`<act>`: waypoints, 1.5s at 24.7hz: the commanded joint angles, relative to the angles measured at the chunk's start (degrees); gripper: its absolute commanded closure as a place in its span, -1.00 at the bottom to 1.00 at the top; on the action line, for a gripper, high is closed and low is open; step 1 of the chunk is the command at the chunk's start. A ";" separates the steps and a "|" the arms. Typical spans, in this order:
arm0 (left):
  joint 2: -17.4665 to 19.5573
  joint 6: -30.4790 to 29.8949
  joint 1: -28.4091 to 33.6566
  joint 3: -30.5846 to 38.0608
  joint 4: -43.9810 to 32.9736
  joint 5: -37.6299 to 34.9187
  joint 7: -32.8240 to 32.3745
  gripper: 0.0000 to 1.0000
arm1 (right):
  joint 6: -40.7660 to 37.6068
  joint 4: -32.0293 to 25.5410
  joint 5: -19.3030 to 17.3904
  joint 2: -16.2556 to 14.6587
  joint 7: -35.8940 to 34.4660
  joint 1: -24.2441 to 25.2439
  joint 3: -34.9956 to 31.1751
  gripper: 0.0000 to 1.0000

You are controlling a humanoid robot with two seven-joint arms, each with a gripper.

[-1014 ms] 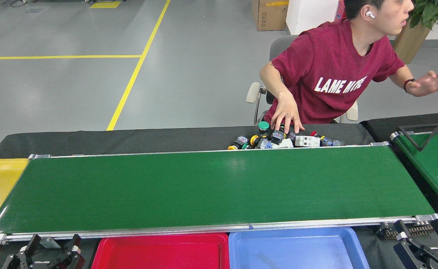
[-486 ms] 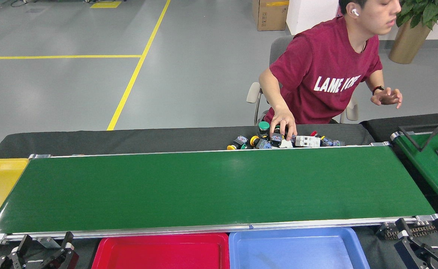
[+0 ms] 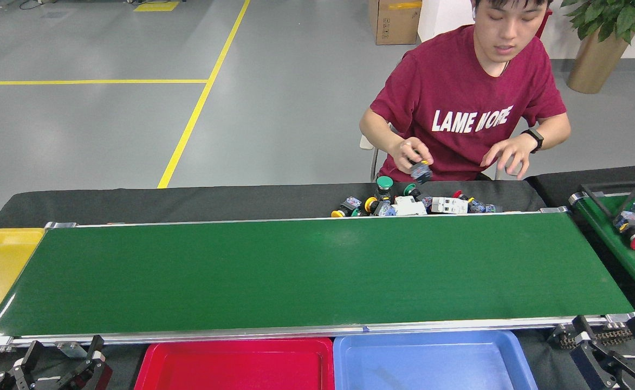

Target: Pick switch part from conveyor to tray

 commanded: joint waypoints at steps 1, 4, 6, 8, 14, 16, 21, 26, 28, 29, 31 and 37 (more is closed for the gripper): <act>0.22 -0.10 -0.04 0.29 -0.71 0.23 0.25 -1.00 | 0.17 -0.40 0.02 -0.23 -0.08 -0.69 -0.28 -0.96; 0.48 -0.10 -0.04 0.21 -0.71 0.23 0.25 -1.00 | 0.17 -0.40 0.02 -0.14 -0.08 -0.69 -0.28 -0.96; 0.30 -0.10 0.05 0.21 -0.80 0.23 0.25 -1.00 | 0.08 -0.40 0.02 -0.14 -0.08 -0.69 -0.28 -0.96; 0.22 -0.10 0.23 0.21 -0.89 0.23 0.25 -1.00 | 0.17 -0.40 0.11 -0.14 0.00 -0.69 -0.28 -0.96; 0.30 -0.10 0.67 0.21 -0.45 0.14 0.25 -1.00 | 0.78 -0.75 0.64 -0.14 1.06 -0.69 -0.28 -0.96; 0.13 -0.01 0.67 0.29 -0.62 0.14 0.25 -1.00 | 1.66 -0.92 0.64 -0.14 2.29 -0.77 -0.28 -0.96; 0.48 -0.01 0.49 0.29 -0.62 0.14 0.25 -1.00 | 1.75 -1.10 0.73 -0.14 2.38 -1.04 -0.11 -0.96; 0.92 -0.10 1.02 0.29 -0.36 0.14 0.25 -1.00 | 1.75 -1.01 0.73 0.39 2.38 -1.04 -0.02 -0.96; 0.22 -0.10 1.11 0.21 -0.45 0.14 0.25 -1.00 | 1.75 -1.01 0.73 0.48 2.38 -1.04 -0.02 -0.96; 0.04 -0.10 1.19 0.21 -0.89 0.23 0.25 -1.00 | 1.75 -1.10 0.73 0.56 2.29 -1.04 -0.02 -0.96; 0.13 -0.19 1.46 -0.06 -0.80 0.23 0.25 -1.00 | 1.75 -1.10 0.73 0.83 2.29 -1.04 -0.02 -0.96; 0.13 -0.10 1.37 0.12 -0.89 0.23 0.25 -1.00 | 1.75 -1.19 0.99 1.00 2.29 -1.04 -0.02 -0.96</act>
